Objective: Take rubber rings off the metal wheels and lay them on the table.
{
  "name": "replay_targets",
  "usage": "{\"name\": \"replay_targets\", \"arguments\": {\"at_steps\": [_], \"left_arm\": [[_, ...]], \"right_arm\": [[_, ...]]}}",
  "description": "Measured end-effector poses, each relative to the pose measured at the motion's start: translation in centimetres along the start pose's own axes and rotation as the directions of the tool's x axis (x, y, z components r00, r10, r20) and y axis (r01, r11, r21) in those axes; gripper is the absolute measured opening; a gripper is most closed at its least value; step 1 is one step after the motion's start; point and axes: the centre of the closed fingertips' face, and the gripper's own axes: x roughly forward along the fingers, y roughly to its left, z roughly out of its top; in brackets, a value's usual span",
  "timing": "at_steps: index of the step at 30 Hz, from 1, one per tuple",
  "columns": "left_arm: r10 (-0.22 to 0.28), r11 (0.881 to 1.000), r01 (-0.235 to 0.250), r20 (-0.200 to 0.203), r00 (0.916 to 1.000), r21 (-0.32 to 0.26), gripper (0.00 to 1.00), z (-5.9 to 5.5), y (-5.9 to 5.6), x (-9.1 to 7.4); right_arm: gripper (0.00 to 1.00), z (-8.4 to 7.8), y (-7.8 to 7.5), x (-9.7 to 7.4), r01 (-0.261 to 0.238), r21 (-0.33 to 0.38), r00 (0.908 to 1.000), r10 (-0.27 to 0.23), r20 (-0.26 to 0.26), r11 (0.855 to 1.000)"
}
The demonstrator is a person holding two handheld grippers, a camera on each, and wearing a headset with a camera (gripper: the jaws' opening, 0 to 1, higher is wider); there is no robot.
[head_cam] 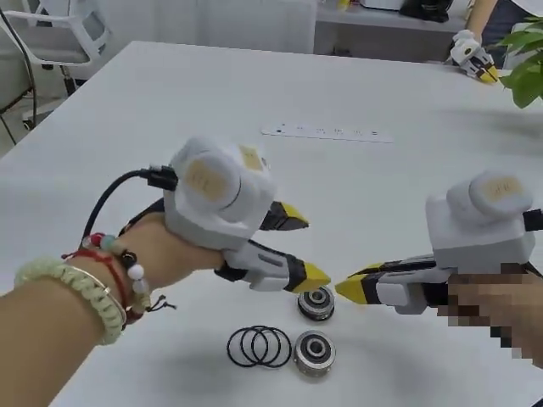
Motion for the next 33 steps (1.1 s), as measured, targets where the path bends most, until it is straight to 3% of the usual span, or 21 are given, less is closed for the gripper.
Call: {"name": "replay_targets", "arguments": {"at_steps": [4,8,20,21,23,33], "left_arm": [[-0.013,1.0,0.013,-0.026,0.9996,0.015,0.38,-0.7,-0.6,0.7],[-0.043,0.999,0.044,-0.021,0.9988,0.022,0.32,-0.9,-1.6,1.2],[-0.086,0.995,0.089,-0.078,0.9932,0.033,0.2,-2.9,-3.0,2.3],[-0.091,0.996,0.091,-0.063,0.9939,-0.005,0.19,-2.7,-3.2,2.3],[-0.094,0.996,0.095,-0.069,0.9932,0.002,0.18,-2.8,-3.1,2.4],[-0.081,0.994,0.076,-0.053,0.9953,-0.082,0.16,-3.3,-2.5,2.1]], "right_arm": [[0.14,-0.8,0.6,0.5,-0.019,-0.047,0.9989,0.017,-0.045,0.999],[0.18,-1.5,1.0,0.8,-0.028,-0.079,0.9962,0.021,-0.084,0.997],[0.22,-2.0,0.7,1.2,-0.024,-0.1,0.9955,0.014,-0.094,0.995],[0.22,-2.0,0.7,1.3,-0.023,-0.106,0.9954,0.013,-0.095,0.994],[0.22,-2.1,0.9,1.4,-0.029,-0.115,0.9949,0.017,-0.099,0.993],[0.21,-2.0,1.0,1.7,-0.027,-0.165,0.9954,0.012,-0.096,0.986]]}}
